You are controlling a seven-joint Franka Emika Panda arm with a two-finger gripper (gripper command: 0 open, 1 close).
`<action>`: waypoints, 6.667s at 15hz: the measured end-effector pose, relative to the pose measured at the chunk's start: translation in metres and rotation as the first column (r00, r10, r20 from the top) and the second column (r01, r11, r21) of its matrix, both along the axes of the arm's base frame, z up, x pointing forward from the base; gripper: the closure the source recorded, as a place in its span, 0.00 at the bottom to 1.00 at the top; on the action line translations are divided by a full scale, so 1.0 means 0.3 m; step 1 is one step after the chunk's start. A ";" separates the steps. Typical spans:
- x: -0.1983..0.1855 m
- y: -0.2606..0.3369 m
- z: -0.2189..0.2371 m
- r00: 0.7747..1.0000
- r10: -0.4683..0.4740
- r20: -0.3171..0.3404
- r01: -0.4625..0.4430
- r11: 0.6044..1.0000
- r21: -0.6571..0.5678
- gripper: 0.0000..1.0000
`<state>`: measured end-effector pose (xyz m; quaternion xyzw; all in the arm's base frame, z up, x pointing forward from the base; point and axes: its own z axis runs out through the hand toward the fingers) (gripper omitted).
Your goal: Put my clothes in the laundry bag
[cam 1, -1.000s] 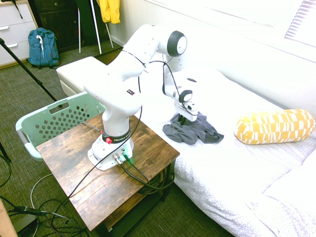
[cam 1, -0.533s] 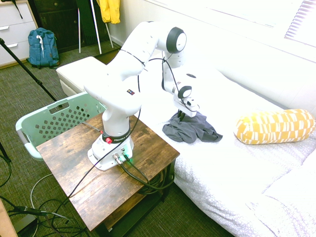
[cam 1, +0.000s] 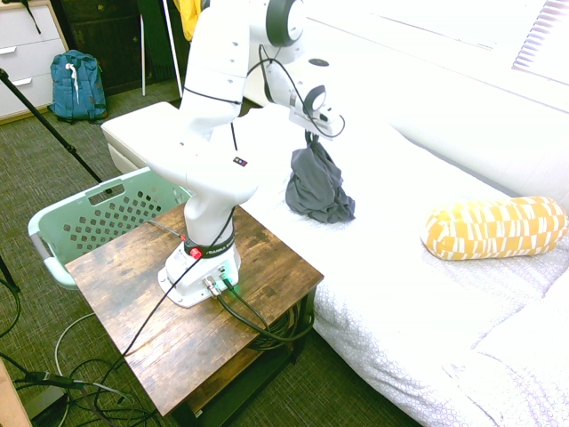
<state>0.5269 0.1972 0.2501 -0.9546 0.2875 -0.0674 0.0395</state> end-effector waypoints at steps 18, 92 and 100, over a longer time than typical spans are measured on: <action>-1.862 0.869 0.213 0.883 0.466 -0.058 -0.457 0.823 -0.338 0.00; -1.406 0.730 -0.442 0.953 0.105 -0.286 -0.149 0.979 -0.136 0.00; -1.391 0.709 -0.456 0.951 0.125 -0.284 -0.183 0.965 -0.187 0.00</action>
